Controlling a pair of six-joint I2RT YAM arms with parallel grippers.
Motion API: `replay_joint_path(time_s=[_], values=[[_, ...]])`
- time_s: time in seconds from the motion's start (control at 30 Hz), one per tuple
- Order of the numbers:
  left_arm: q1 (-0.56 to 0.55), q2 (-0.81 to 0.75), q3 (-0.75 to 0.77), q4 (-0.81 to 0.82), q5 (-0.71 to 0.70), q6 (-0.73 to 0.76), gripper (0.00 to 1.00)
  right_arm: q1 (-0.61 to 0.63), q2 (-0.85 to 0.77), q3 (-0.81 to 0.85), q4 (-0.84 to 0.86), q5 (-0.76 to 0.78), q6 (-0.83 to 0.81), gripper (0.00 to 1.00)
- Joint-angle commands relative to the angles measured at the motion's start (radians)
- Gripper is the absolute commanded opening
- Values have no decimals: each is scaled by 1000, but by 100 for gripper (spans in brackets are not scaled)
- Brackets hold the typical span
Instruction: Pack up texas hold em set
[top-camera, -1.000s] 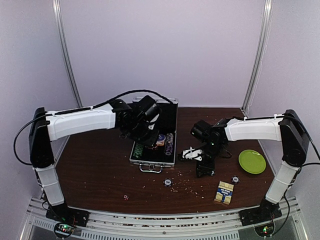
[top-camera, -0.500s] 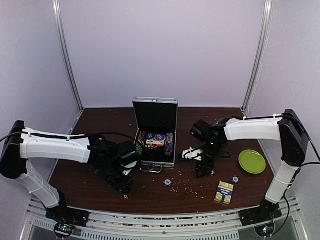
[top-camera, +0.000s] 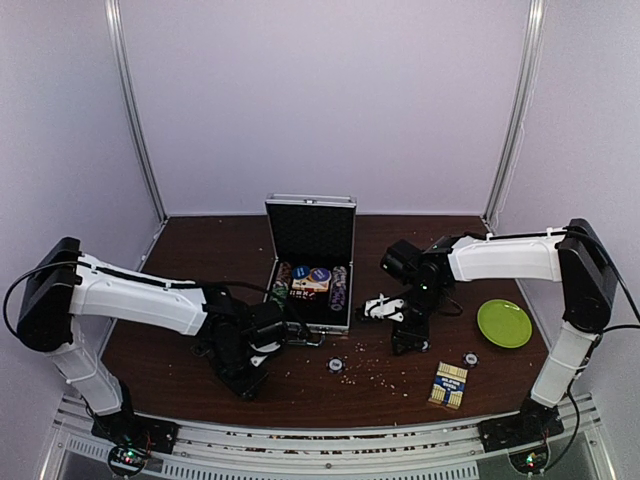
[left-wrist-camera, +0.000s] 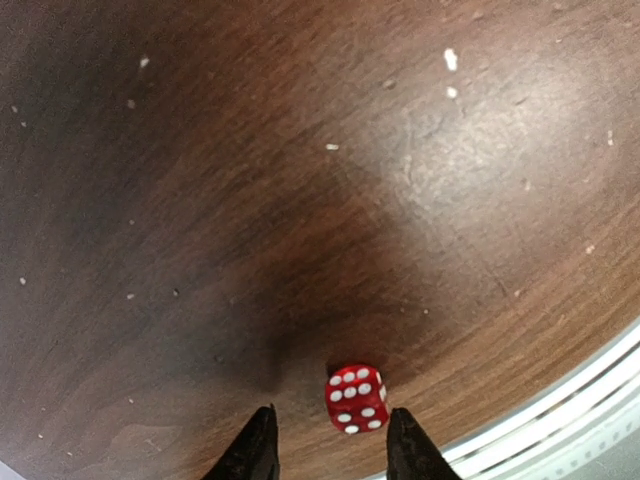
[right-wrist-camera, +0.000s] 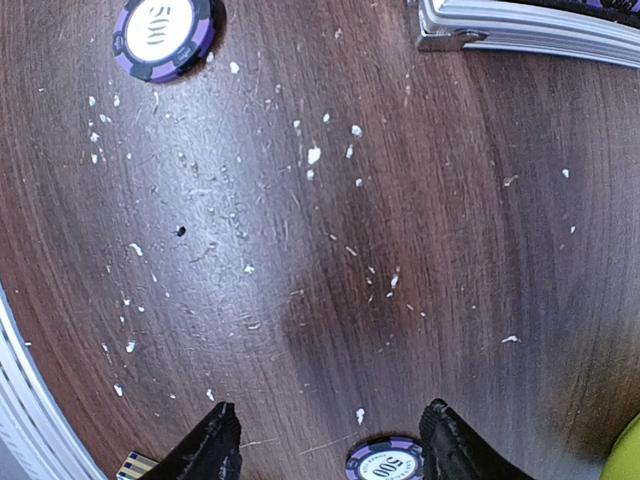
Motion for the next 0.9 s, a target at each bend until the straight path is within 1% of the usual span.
replay_joint_path(time_s=[0.0,0.3,0.43,0.6,0.67,0.7,0.87], values=[[-6,31,0,30,-11,-9,39,4,13,18,-10,10,-16,62],[-6,74,-12,59,-12,-96,36,4,17,20,-11,10,-15,62],[-6,70,-24,59,-12,-109,29,4,17,19,-13,8,-15,62],[-6,50,-9,35,-17,-105,17,6,21,21,-14,8,-15,62],[-6,44,19,6,-26,-92,12,6,21,21,-16,8,-15,62],[-6,42,41,-20,-40,-84,11,6,20,21,-15,8,-15,62],[-3,41,220,-134,-155,-42,11,7,20,21,-16,8,-15,62]])
